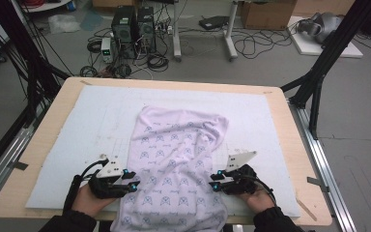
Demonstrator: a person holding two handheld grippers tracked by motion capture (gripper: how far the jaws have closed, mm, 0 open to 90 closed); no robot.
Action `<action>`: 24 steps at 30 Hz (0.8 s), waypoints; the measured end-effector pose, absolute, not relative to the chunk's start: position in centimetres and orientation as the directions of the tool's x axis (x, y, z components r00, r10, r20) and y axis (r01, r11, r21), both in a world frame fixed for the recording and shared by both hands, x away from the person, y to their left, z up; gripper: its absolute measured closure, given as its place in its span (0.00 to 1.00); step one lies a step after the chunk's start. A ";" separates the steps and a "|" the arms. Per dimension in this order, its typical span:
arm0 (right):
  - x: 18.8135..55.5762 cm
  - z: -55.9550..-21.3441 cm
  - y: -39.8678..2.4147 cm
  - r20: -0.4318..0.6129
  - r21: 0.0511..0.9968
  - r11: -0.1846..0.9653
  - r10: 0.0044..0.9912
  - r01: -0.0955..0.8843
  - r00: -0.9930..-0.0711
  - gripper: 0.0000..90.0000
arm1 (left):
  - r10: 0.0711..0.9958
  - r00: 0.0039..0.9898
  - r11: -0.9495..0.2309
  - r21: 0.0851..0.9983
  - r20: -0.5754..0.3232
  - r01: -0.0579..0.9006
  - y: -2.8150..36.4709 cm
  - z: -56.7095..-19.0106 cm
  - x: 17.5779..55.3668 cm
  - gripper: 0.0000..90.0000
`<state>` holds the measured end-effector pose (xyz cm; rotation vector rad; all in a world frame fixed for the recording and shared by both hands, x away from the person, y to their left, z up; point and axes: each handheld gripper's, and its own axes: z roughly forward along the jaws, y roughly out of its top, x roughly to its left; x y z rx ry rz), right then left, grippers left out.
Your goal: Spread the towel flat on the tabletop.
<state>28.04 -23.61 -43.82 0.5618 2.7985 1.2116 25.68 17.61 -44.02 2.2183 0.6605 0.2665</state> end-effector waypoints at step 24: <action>33.9 -41.2 -25.3 0.069 0.772 0.533 0.472 0.347 -0.879 0.80 | 0.552 0.831 -0.427 0.833 -0.067 0.351 19.2 -41.2 27.3 0.74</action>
